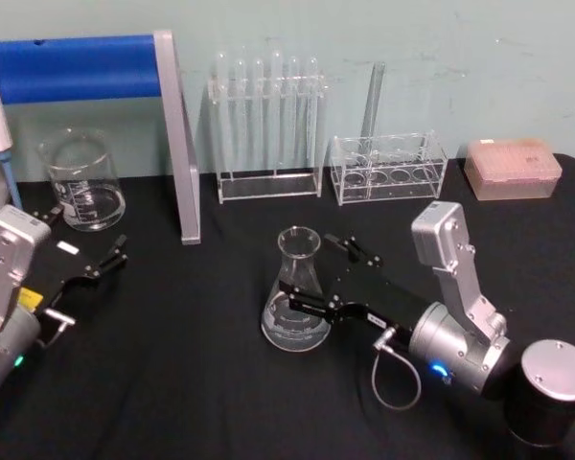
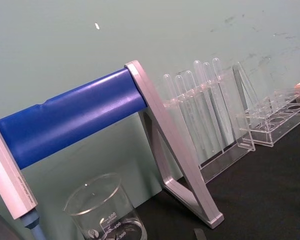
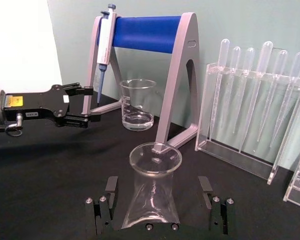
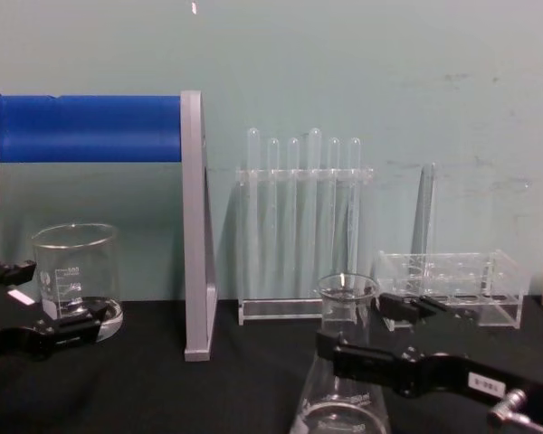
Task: Grasp the erlenmeyer flask with one hand, shake it three times, then place it back.
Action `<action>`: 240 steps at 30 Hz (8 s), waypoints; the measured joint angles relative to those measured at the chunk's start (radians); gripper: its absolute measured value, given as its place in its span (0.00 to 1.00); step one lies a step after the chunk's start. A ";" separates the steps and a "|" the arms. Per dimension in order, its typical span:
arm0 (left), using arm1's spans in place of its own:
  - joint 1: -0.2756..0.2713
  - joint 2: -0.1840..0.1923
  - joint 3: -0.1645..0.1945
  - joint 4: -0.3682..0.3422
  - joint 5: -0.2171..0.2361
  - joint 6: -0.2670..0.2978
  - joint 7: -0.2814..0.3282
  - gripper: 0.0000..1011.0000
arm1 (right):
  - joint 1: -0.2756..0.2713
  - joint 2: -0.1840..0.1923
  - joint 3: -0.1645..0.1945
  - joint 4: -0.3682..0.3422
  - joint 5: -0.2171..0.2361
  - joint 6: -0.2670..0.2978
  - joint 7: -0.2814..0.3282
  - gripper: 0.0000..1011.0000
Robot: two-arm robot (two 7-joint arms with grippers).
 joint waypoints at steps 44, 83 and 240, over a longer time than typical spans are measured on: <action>0.000 0.000 0.000 0.000 0.000 0.000 0.000 0.99 | 0.062 -0.065 0.003 0.083 -0.029 0.007 0.022 0.81; 0.000 0.000 0.000 0.000 0.000 0.000 0.000 0.99 | 0.050 -0.043 0.059 -0.070 -0.019 0.091 -0.034 0.45; 0.000 0.000 0.000 0.000 0.000 0.000 0.000 0.99 | 0.025 -0.082 0.138 -0.179 -0.049 0.135 -0.111 0.45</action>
